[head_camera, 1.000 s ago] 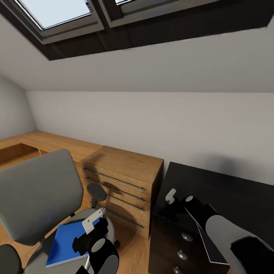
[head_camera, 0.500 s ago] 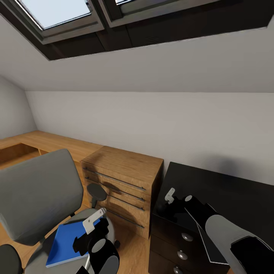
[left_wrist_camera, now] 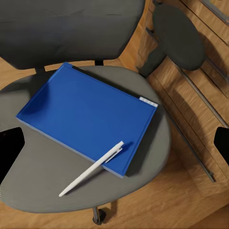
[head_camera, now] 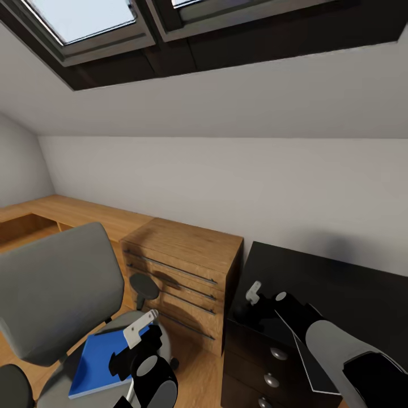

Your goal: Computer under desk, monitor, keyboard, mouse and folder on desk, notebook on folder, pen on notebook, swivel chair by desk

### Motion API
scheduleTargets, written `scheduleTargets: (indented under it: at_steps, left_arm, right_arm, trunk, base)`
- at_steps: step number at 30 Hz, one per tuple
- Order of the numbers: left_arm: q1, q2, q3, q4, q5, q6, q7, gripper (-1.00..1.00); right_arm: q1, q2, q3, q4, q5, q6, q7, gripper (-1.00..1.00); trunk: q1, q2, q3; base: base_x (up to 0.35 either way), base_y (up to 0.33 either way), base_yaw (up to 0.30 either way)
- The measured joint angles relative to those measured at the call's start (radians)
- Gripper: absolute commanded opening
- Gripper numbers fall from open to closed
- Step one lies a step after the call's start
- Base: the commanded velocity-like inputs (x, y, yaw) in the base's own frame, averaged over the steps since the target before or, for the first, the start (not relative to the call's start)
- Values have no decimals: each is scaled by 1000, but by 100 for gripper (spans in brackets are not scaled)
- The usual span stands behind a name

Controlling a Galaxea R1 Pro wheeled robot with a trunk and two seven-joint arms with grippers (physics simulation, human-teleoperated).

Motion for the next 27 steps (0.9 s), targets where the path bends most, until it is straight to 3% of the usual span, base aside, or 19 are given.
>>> scheduleTargets:
  at_steps: [12,17,21,24,27]
  left_arm:
    - [0,0,-2,0,0,0,-3,100]
    - [0,1,-2,0,0,0,-3,100]
    - [0,2,-2,0,0,0,-3,100]
    - [0,2,-2,0,0,0,-3,100]
    - [0,2,-1,0,0,0,-3,100]
  right_arm:
    - [1,1,8,7,11,2,-1,-100]
    - [1,5,3,0,8,5,-10,-100]
    - [1,8,-4,-88,-2,34,-40,-100]
    - [1,8,-11,-139,-30,102,-54,-100]
    - [2,8,-29,-227,-97,190,-89,-100]
  trunk:
    - [-46,84,37]
    - [-65,119,53]
    - [-80,147,66]
    - [-91,168,75]
    - [-103,189,85]
  base:
    - [-5,0,0]
    - [-225,0,0]
    - [-323,0,0]
    - [-335,0,0]
    - [-338,0,0]
